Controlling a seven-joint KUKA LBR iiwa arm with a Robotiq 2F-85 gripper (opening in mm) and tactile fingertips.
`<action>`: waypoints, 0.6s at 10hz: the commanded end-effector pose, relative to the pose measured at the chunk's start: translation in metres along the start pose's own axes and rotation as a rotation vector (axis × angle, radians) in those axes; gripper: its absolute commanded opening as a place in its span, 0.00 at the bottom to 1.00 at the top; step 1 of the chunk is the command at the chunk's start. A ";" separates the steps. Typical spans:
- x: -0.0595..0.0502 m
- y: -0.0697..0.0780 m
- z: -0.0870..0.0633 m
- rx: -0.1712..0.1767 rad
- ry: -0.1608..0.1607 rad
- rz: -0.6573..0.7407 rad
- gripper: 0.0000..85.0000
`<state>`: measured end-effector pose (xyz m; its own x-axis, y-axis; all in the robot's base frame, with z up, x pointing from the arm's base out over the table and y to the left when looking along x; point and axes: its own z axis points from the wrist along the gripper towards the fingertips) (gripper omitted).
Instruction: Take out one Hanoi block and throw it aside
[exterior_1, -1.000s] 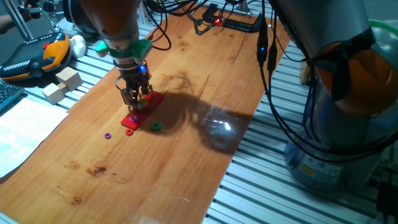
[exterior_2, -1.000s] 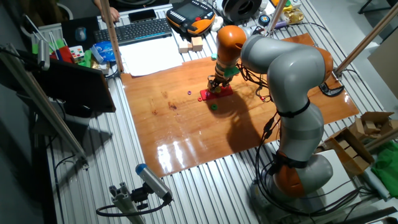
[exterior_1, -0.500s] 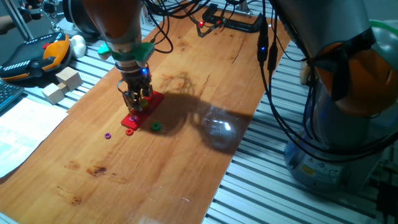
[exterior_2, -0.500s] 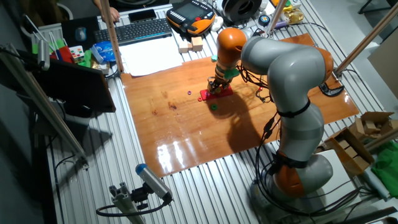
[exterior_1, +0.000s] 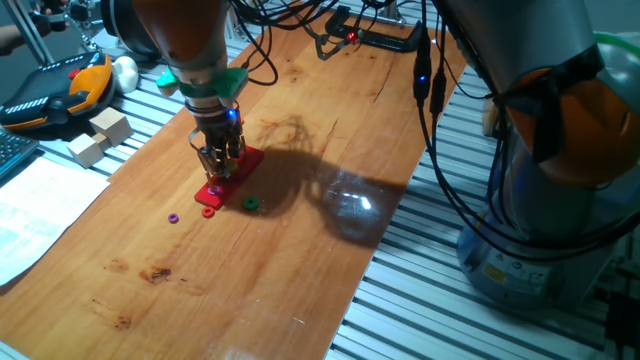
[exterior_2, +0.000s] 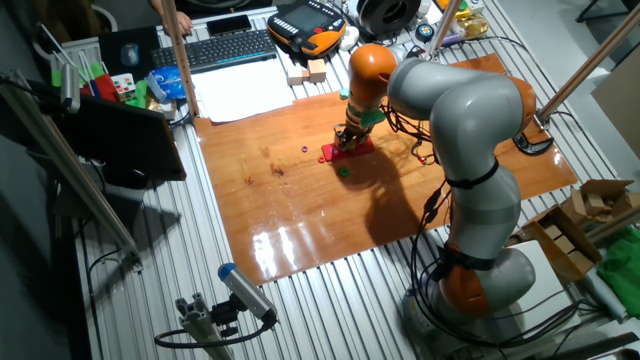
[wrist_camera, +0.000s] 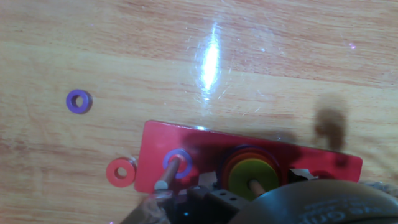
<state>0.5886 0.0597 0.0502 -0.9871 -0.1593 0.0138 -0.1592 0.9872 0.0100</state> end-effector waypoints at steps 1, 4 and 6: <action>0.000 0.000 0.000 0.000 0.000 -0.002 0.67; -0.001 0.000 -0.001 0.003 0.000 -0.009 0.61; -0.001 0.000 -0.001 0.006 0.001 -0.015 0.56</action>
<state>0.5893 0.0598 0.0516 -0.9845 -0.1745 0.0147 -0.1745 0.9847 0.0041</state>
